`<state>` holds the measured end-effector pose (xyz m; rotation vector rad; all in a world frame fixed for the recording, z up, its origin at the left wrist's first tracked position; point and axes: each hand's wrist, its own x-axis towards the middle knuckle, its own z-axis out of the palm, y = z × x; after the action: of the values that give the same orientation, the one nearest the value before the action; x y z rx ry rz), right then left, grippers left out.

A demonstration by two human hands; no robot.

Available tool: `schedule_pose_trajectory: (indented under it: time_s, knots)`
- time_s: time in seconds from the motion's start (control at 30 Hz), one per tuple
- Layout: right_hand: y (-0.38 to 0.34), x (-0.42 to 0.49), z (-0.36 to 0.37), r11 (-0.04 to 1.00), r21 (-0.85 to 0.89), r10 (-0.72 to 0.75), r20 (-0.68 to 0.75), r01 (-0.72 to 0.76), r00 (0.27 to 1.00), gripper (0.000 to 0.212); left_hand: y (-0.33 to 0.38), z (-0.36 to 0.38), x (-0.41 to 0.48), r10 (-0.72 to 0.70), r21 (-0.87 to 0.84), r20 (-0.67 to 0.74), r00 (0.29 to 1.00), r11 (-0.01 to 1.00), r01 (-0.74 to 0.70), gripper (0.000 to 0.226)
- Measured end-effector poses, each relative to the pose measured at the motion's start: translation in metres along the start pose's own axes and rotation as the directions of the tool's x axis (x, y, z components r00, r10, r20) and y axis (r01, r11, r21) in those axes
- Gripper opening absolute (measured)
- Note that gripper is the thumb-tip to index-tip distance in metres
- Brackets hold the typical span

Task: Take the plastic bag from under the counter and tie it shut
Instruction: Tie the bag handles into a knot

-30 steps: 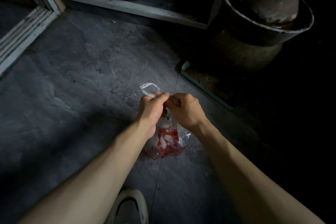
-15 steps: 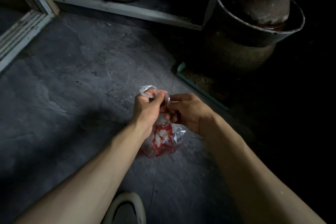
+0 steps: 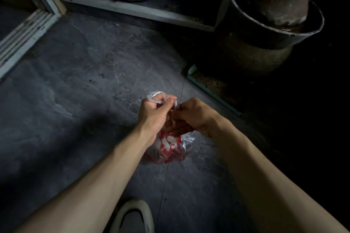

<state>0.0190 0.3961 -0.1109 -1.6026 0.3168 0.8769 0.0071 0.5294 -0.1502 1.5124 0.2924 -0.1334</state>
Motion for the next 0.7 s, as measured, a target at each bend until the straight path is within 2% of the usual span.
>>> schedule_pose_trajectory:
  time_s: [0.3,0.47,0.6,0.7]
  knots:
    - [0.003,-0.004,-0.007,0.973,-0.198,-0.116,0.015,0.117,0.993,0.018,-0.003,0.000,0.003,-0.014,-0.036,-0.006,1.000,0.999,0.014,0.025]
    - [0.004,-0.006,-0.010,0.991,-0.076,-0.105,0.093,0.112,0.990,0.025,-0.004,0.001,0.005,-0.007,-0.034,-0.023,1.000,0.999,0.006,0.028]
    - [0.002,-0.010,-0.013,0.984,-0.121,-0.108,0.173,0.129,0.979,0.027,-0.004,0.000,0.004,0.003,-0.051,-0.020,1.000,0.999,-0.004,0.028]
    - [0.003,-0.010,-0.013,0.979,-0.131,-0.131,0.181,0.156,0.975,0.023,-0.003,0.000,0.004,-0.004,-0.073,-0.013,1.000,0.997,0.003,0.026]
